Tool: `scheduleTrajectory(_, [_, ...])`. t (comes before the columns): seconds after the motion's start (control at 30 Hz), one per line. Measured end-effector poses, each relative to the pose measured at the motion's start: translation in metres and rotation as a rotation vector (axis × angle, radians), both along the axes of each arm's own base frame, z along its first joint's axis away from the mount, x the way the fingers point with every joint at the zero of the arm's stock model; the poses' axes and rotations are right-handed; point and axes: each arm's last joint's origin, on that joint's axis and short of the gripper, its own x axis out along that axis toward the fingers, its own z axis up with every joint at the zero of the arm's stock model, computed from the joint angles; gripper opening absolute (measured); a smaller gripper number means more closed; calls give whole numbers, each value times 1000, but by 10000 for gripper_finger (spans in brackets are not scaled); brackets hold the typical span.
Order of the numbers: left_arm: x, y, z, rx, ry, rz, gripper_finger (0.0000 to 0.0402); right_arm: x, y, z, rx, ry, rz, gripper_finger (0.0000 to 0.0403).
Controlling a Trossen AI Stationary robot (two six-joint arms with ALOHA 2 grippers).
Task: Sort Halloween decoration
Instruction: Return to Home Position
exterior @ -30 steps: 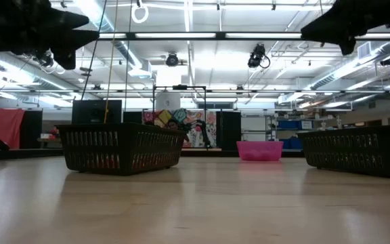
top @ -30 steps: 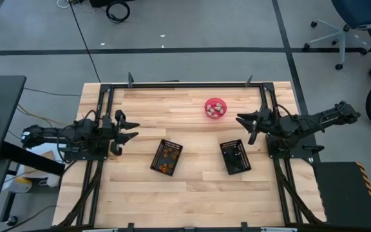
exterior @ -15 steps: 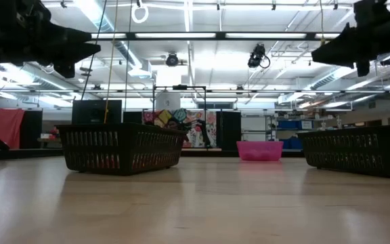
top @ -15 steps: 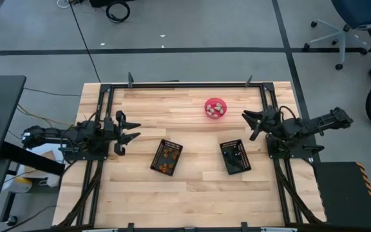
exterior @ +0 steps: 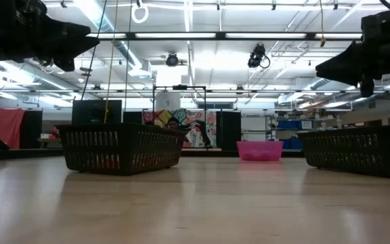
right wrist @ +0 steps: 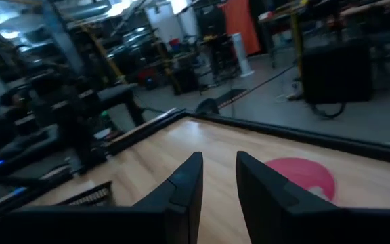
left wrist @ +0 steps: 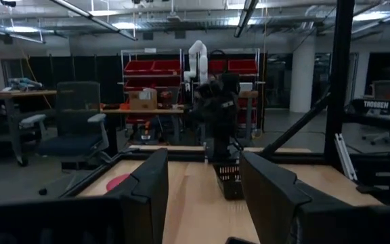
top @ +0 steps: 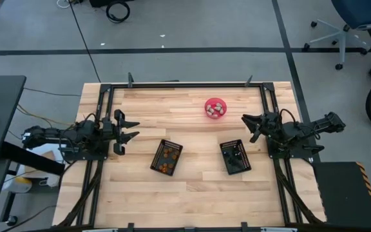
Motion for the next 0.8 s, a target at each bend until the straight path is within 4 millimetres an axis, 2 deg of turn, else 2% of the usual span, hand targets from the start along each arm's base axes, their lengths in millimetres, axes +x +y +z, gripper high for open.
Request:
scheduleTrajectory(0.2, [0, 0, 0, -16, 2, -3, 155, -1, -1, 1, 54, -45, -41, 93])
scheduleTrajectory(0.53, [0, 0, 0, -19, 2, -3, 155, 2, 3, 1, 28, -26, 130, 93])
scheduleTrajectory(0.8, [0, 0, -1, -19, 3, -2, 155, 2, 5, 1, 25, -25, 187, 93])
